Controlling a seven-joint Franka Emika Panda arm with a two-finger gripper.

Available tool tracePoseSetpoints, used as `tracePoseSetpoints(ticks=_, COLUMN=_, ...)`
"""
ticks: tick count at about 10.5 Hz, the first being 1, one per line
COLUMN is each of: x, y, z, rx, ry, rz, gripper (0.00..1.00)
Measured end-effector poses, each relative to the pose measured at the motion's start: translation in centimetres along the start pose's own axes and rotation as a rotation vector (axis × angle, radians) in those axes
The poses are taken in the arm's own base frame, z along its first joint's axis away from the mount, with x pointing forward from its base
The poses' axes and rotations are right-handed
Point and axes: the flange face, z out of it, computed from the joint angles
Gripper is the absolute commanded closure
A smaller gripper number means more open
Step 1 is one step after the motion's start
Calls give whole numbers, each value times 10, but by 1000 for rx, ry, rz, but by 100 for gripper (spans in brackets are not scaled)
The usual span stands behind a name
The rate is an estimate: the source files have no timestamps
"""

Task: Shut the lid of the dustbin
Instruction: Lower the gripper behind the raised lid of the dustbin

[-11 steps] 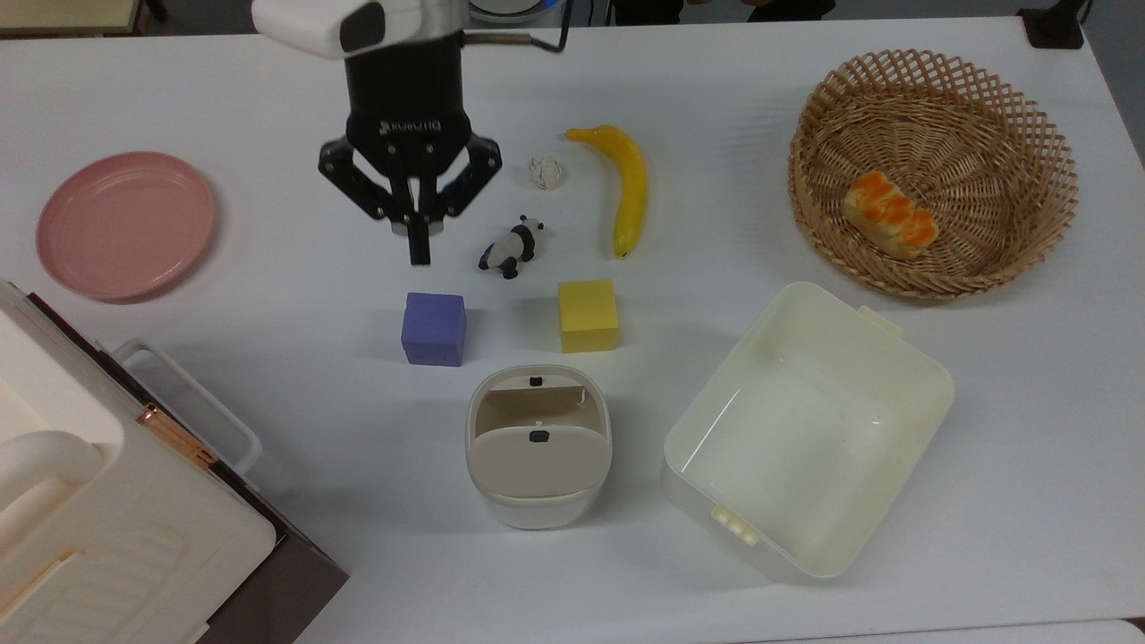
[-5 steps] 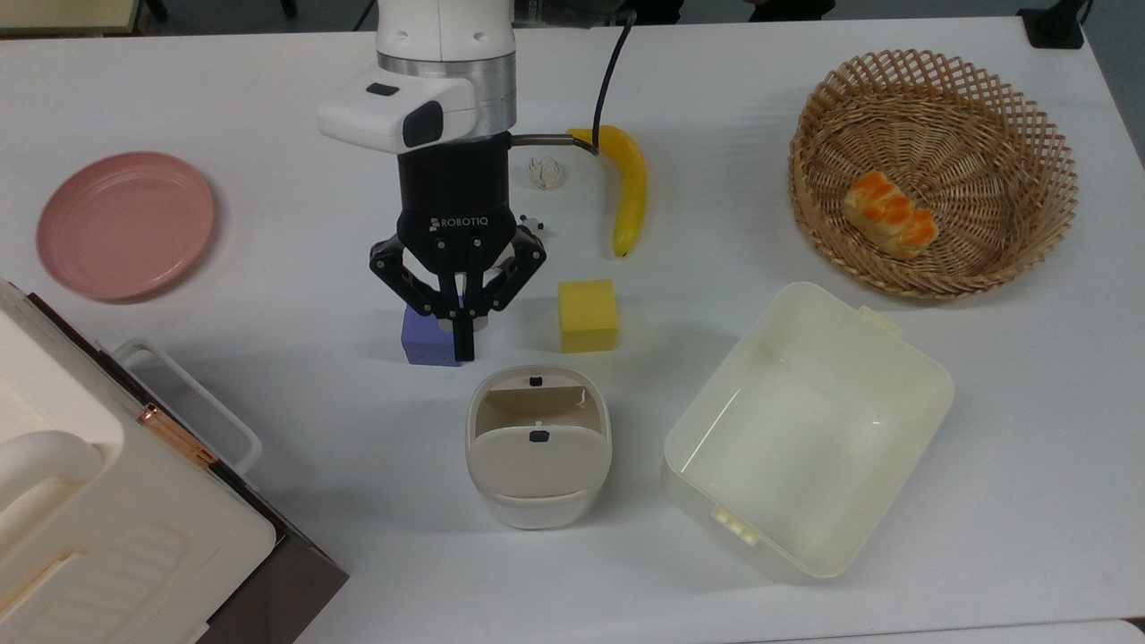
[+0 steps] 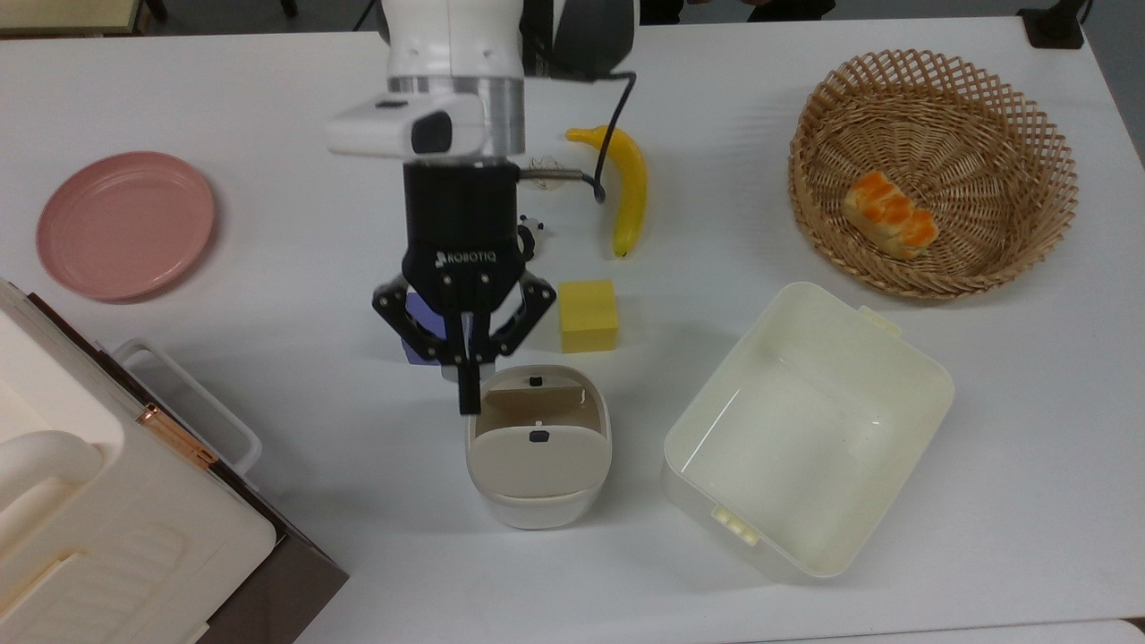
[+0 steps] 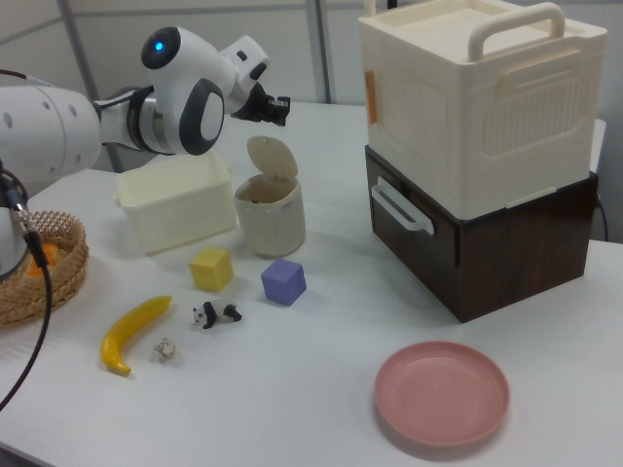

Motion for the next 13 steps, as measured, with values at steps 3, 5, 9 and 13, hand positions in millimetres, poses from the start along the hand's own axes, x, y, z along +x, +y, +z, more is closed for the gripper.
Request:
tracePoseSetpoints(ticks=3, x=2, y=-17, z=23, rx=9, ry=71, rz=-14, gripper=100)
tracePoseSetpoints(ticks=5, x=-9, y=-37, z=43, rx=24, ry=102, rz=-28, gripper=100)
tracePoseSetpoints(ticks=9, x=-12, y=-43, z=51, rx=34, ry=81, rz=0, gripper=100)
tracePoseSetpoints(ticks=13, x=-5, y=-39, z=36, rx=50, ry=-112, rz=6, gripper=100)
